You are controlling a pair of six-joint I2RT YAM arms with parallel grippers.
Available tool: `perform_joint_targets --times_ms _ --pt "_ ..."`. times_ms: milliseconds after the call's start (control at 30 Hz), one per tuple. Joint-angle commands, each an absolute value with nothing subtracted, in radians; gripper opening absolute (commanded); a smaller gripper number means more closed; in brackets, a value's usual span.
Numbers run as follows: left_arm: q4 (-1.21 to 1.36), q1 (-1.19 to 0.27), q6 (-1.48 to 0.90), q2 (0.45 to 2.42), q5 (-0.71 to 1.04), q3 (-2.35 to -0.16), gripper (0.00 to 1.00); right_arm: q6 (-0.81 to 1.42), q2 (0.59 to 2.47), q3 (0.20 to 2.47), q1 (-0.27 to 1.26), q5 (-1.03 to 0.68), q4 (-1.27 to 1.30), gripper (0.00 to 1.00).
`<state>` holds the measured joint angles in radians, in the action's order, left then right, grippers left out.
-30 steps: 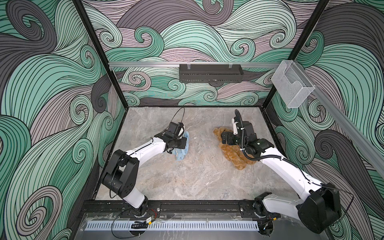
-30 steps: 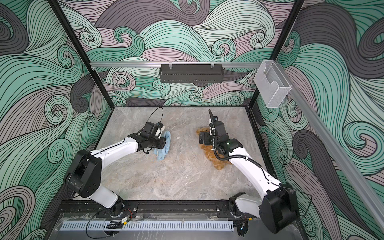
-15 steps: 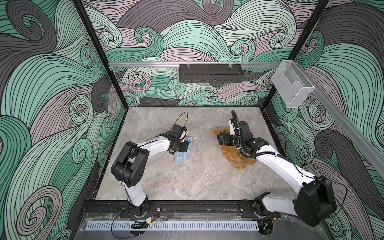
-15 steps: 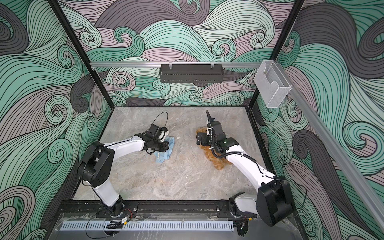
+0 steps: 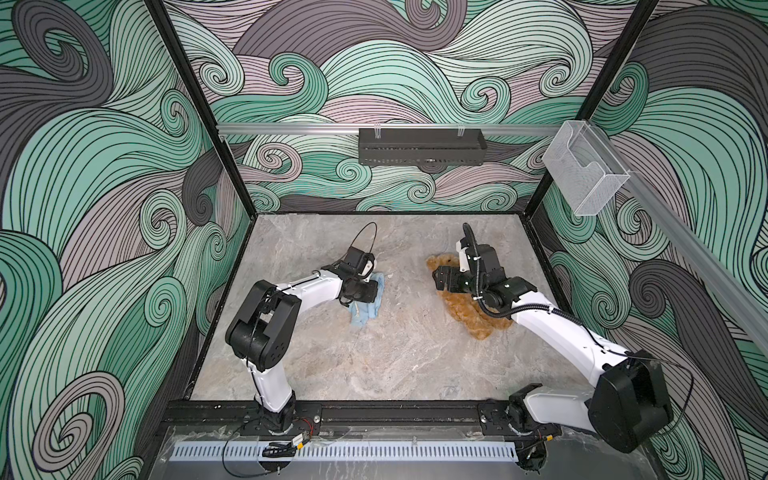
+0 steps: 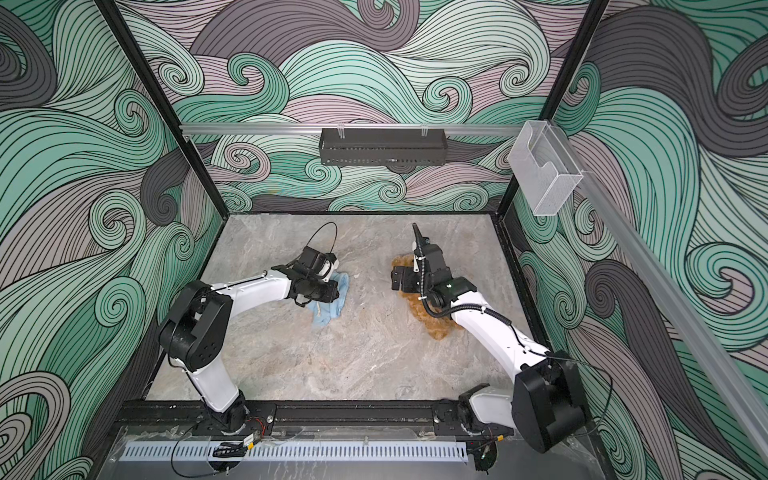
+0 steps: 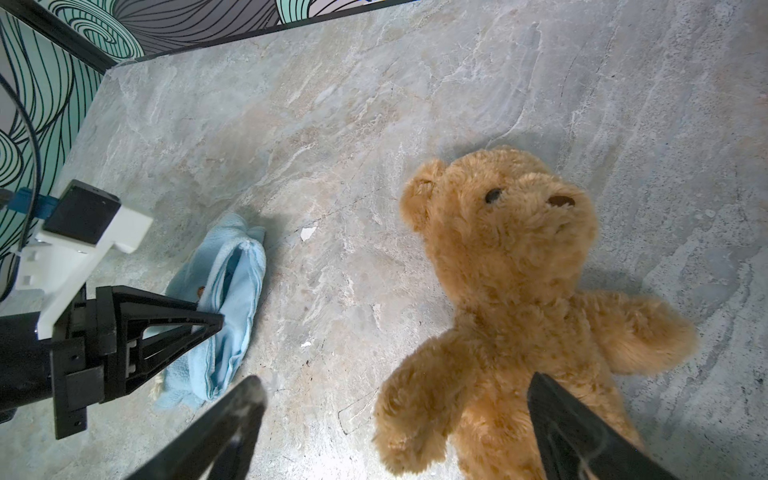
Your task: Dress the teddy bear
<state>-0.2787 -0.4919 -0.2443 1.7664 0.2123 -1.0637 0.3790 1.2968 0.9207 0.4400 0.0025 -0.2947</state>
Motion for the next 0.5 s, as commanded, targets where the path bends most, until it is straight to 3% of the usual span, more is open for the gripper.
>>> perform_joint_targets --times_ms 0,467 --pt "-0.299 -0.485 -0.240 1.781 0.205 -1.097 0.17 0.398 1.309 0.907 0.443 -0.009 -0.278 0.99" --pt "-0.270 -0.480 -0.264 1.774 0.232 -1.093 0.17 0.403 1.325 0.904 0.443 -0.019 -0.267 0.99"
